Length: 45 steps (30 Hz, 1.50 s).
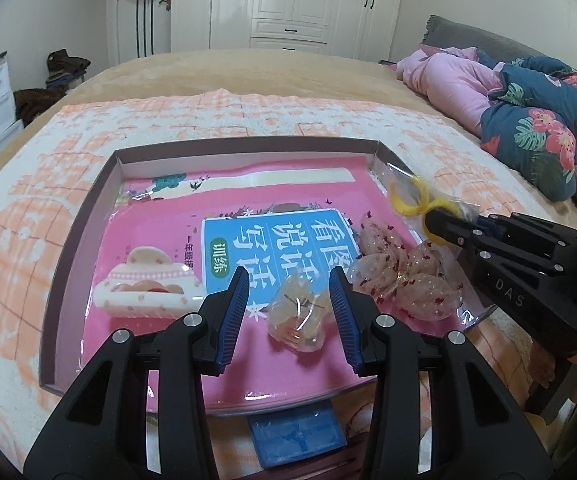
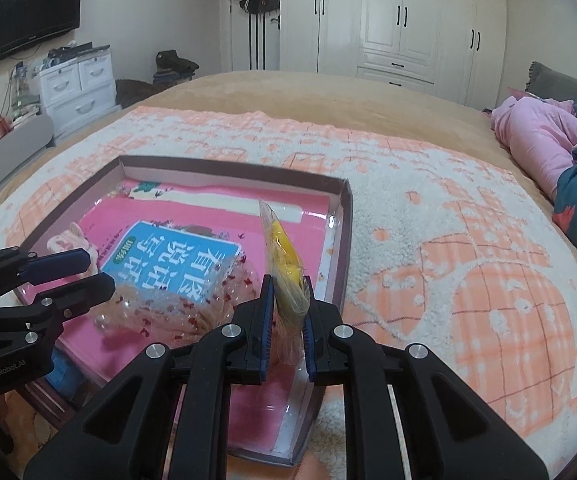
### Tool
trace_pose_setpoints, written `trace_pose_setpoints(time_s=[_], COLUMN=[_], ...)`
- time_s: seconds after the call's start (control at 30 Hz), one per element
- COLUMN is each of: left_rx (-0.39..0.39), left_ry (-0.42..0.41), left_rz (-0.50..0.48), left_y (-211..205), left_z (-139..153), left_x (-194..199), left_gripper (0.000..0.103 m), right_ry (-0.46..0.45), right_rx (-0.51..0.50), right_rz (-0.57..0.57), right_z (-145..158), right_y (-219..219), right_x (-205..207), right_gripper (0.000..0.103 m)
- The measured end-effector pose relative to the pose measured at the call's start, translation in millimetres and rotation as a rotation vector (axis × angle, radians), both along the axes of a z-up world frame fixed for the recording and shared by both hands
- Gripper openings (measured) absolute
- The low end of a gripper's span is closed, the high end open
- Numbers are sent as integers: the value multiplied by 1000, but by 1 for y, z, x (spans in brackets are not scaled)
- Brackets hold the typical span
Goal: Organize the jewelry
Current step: 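Lower the yellow hair ties into the tray and open the right tool, then lift both open tools back from the tray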
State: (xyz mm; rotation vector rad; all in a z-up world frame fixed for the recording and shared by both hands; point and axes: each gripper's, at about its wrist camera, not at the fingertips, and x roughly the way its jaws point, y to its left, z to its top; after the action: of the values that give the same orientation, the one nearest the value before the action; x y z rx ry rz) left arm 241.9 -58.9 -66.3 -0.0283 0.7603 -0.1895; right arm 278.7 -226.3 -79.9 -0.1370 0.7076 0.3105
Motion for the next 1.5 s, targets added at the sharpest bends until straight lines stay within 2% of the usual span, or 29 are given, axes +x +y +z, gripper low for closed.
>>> trace_pose_setpoints(time_s=[0.13,0.57,0.73,0.83,0.93,1.2,1.3,1.37,1.5], left_rx=[0,-11,-26,-35,-40,-49,-51,-54,-41], left_ry=[-1,-6,-21,-33,-45,-80,-101,-109,-128], left_rz=[1,26,38,48,53,58,60,59,54], left_y=[1,7,11,14,16,19,21,22,21], left_z=[0,2,6,11,16,29,34,37,43], left_x=[-2,-10,-15,-19,-24,-41,-47,-50,-58], left_gripper=[33,33,34,34,37,51,56,59,67], right_ry=[22,11,-10,-27,-47,-68,-90,-117,-156], right_rx=[11,70,77,85,95,126,120,103,77], right_rz=[13,38,30,25,17,-5,-11,-19,-19], right_z=[-2,8,13,17,23,36,40,43,46], right_y=[2,3,0,-2,-5,-15,-15,-14,-10], right_x=[-2,-19,-25,-31,-39,-54,-60,-66,-76], right_gripper=[15,43,48,57,63,70,73,81,82])
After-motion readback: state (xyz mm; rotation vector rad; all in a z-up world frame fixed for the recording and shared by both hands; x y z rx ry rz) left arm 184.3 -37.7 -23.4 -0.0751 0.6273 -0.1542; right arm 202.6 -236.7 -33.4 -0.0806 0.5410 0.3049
